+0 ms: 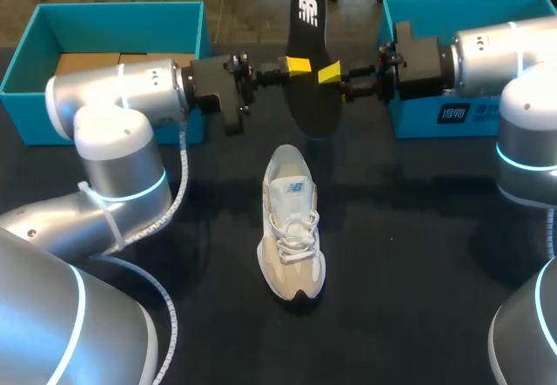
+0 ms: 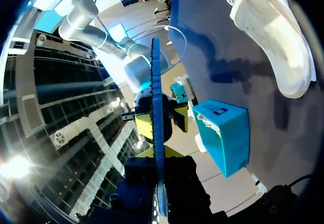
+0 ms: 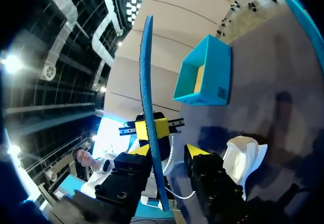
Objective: Take the shoe out of the shoebox, open the shoe tongue, remove and reinsert the insole, then place the shoe into the shoebox
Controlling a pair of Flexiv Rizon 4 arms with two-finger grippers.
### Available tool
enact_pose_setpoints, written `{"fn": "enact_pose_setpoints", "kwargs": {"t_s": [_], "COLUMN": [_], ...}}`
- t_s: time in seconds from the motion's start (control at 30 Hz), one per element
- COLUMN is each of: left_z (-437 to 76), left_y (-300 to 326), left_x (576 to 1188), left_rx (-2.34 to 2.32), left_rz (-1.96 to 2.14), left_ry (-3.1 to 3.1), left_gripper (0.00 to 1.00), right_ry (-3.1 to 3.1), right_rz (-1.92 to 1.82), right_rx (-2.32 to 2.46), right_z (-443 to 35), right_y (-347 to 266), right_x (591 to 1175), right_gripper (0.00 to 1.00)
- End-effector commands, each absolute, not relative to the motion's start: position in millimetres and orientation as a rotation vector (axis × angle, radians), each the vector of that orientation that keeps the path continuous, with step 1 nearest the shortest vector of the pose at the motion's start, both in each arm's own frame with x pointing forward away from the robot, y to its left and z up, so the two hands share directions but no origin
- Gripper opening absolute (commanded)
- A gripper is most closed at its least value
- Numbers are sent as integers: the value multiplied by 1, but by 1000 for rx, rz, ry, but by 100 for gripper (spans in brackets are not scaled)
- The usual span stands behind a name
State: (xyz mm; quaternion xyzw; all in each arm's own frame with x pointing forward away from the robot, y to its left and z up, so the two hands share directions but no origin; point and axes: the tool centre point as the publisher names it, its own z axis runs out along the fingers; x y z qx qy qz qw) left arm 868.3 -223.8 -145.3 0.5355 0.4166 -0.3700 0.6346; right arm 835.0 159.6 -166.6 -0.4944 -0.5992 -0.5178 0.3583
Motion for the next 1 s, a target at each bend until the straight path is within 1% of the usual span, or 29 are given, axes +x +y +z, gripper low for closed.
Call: {"fn": "enact_pose_setpoints", "kwargs": {"t_s": [0.03, 0.57, 0.63, 0.67, 0.7, 0.73, 0.9, 0.93, 0.97, 1.0], "left_z": [-146, -146, -146, -146, -145, -145, -149, -149, -150, -151], "left_y": [-230, -233, -233, -233, -233, -233, -234, -233, -232, -229], "left_x": [870, 878, 878, 878, 878, 878, 876, 877, 878, 880], "left_rx": [1220, 1202, 1204, 1207, 1209, 1210, 1247, 1257, 1264, 1254], "left_rz": [-838, -824, -824, -824, -825, -828, -849, -854, -848, -852], "left_ry": [948, 964, 962, 960, 958, 958, 962, 976, 991, 997], "left_gripper": [0, 0, 0, 0, 0, 0, 0, 43, 100, 100], "right_ry": [-1546, -1536, -1535, -1534, -1533, -1532, -1539, -1545, -1551, -1556], "right_rz": [-1339, -1345, -1345, -1346, -1347, -1348, -1363, -1367, -1375, -1379], "right_rx": [-1273, -1254, -1252, -1253, -1254, -1254, -1244, -1243, -1242, -1239], "right_z": [-167, -167, -167, -168, -168, -168, -168, -168, -168, -168], "right_y": [163, 167, 168, 168, 168, 168, 169, 169, 170, 169], "right_x": [836, 833, 833, 833, 833, 833, 835, 836, 836, 836], "right_gripper": [36, 29, 25, 17, 6, 0, 0, 0, 0, 0]}}
